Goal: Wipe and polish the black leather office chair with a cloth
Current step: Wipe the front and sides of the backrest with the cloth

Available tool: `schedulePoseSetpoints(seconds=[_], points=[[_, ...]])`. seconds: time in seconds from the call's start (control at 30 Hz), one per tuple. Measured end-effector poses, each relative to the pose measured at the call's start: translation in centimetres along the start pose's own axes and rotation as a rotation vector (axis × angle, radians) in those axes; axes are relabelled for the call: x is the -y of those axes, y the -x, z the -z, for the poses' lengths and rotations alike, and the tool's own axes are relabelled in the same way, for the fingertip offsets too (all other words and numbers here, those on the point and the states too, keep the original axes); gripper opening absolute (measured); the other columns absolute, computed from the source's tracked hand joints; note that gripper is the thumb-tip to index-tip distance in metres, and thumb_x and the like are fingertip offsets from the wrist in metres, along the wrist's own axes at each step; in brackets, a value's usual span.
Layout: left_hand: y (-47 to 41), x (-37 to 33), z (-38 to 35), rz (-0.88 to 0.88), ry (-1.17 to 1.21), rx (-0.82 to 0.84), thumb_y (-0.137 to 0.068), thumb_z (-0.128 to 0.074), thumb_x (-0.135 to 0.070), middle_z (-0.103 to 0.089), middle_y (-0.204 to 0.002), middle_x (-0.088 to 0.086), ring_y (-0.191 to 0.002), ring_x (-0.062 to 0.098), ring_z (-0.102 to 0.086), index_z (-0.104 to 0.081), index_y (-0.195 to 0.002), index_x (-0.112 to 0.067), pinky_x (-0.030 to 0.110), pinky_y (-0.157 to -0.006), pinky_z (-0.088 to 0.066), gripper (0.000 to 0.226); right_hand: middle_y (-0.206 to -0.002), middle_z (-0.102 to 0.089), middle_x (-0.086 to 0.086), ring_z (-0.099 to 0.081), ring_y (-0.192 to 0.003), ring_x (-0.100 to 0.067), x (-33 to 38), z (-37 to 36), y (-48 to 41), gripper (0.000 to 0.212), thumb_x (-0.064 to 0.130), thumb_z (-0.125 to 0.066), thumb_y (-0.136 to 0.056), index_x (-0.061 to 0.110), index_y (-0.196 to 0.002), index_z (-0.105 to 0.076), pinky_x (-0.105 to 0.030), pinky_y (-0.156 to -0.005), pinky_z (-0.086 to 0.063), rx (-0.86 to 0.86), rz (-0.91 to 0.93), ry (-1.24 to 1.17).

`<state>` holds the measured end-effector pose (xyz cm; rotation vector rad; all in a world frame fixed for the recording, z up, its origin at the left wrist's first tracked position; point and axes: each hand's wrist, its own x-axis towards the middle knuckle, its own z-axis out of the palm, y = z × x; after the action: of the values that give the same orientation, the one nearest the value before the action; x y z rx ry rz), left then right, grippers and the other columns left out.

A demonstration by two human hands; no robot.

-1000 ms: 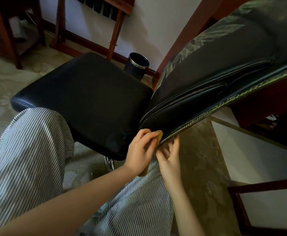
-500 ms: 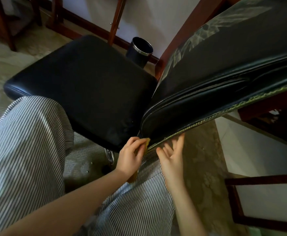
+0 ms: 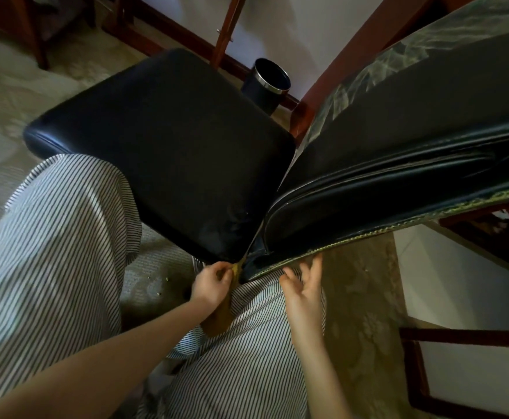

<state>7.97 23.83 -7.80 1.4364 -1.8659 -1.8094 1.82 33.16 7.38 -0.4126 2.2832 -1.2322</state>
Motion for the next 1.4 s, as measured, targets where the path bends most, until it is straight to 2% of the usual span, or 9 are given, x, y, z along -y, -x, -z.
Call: schedulePoseSetpoints(seconds=[0.13,0.3,0.43,0.53,0.7,0.93,1.13,1.27,1.4], points=[[-0.2,-0.6,-0.9,0.098,0.067,-0.024,-0.09,-0.059,-0.027,-0.069,-0.101,0.004,-0.098,0.021,-0.061,-0.066,-0.106,-0.018,0.026,-0.079,-0.046,0.019,-0.15,-0.031,-0.008,-0.046,-0.126,-0.016,-0.2,-0.2,-0.3,0.077,0.002,-0.05,-0.093,0.028,-0.149,-0.004,0.0,-0.065,-0.044,-0.001,-0.014,-0.013],[0.3,-2.1,-1.7,0.265,0.293,0.002,-0.093,-0.056,-0.024,-0.065,-0.111,0.009,-0.106,0.023,-0.058,-0.064,-0.119,-0.013,0.025,-0.087,-0.044,0.029,-0.15,-0.031,-0.006,-0.046,-0.123,-0.013,-0.4,-0.2,-0.2,0.079,0.001,-0.05,-0.092,0.028,-0.149,-0.004,-0.002,-0.069,-0.046,0.008,-0.007,-0.009],[0.6,-3.3,-1.5,0.106,0.33,0.034,-0.092,-0.056,-0.028,-0.069,-0.104,0.001,-0.098,0.016,-0.062,-0.067,-0.116,-0.022,0.031,-0.091,-0.05,0.026,-0.15,-0.03,-0.005,-0.046,-0.117,-0.007,-0.7,-0.5,-0.3,0.079,0.001,-0.052,-0.091,0.028,-0.149,-0.006,-0.008,-0.069,-0.048,-0.009,0.003,-0.026],[1.2,-4.9,-0.8,-0.079,0.356,0.075,-0.092,-0.058,-0.028,-0.07,-0.1,-0.006,-0.091,0.007,-0.064,-0.068,-0.112,-0.024,0.02,-0.082,-0.052,0.023,-0.148,-0.032,-0.004,-0.045,-0.117,-0.007,-0.6,-0.8,-0.2,0.077,0.001,-0.053,-0.091,0.028,-0.149,-0.009,-0.008,-0.07,-0.047,-0.032,0.014,-0.063],[1.4,-4.8,0.3,-0.328,0.18,0.035,-0.091,-0.059,-0.02,-0.063,-0.104,-0.007,-0.096,0.002,-0.057,-0.068,-0.113,-0.018,0.013,-0.087,-0.041,0.024,-0.144,-0.034,-0.003,-0.046,-0.117,-0.008,-0.6,-0.9,-0.2,0.075,0.0,-0.053,-0.09,0.027,-0.148,-0.014,-0.012,-0.073,-0.047,-0.026,0.016,-0.086],[0.2,-2.6,-1.2,-0.254,-0.042,-0.022,-0.093,-0.054,-0.026,-0.06,-0.112,-0.003,-0.098,0.013,-0.06,-0.063,-0.121,-0.018,0.018,-0.083,-0.043,0.03,-0.114,-0.043,0.021,-0.054,-0.102,0.001,-0.6,-1.2,-0.2,0.071,-0.001,-0.054,-0.089,0.037,-0.137,-0.018,-0.014,-0.075,-0.047,-0.052,0.026,-0.075],[-0.3,-2.9,-1.5,-0.157,-0.231,-0.011,-0.096,-0.046,-0.027,-0.052,-0.1,-0.002,-0.09,0.023,-0.059,-0.064,-0.116,-0.021,0.034,-0.073,-0.047,0.028,-0.146,-0.032,-0.004,-0.046,-0.116,-0.007,-0.5,-1.3,-0.3,0.076,-0.001,-0.051,-0.091,0.023,-0.149,-0.009,-0.021,-0.089,-0.041,-0.061,-0.011,-0.038],[-0.5,-3.5,-1.2,0.021,-0.086,0.042,-0.094,-0.051,-0.027,-0.059,-0.113,0.001,-0.103,0.022,-0.058,-0.067,-0.114,-0.021,0.03,-0.085,-0.043,0.026,-0.149,-0.031,-0.007,-0.046,-0.116,-0.008,-0.4,-1.1,-0.1,0.076,-0.001,-0.051,-0.091,0.024,-0.149,-0.008,-0.014,-0.078,-0.043,-0.06,-0.017,-0.019],[0.4,-5.3,0.2,-0.083,0.088,0.07,-0.092,-0.056,-0.024,-0.061,-0.108,0.001,-0.102,0.018,-0.057,-0.07,-0.107,-0.02,0.026,-0.088,-0.043,0.022,-0.149,-0.03,-0.008,-0.046,-0.116,-0.009,-0.3,-1.2,-0.1,0.077,-0.002,-0.051,-0.091,0.024,-0.149,-0.009,-0.014,-0.076,-0.044,-0.054,-0.003,-0.022]])
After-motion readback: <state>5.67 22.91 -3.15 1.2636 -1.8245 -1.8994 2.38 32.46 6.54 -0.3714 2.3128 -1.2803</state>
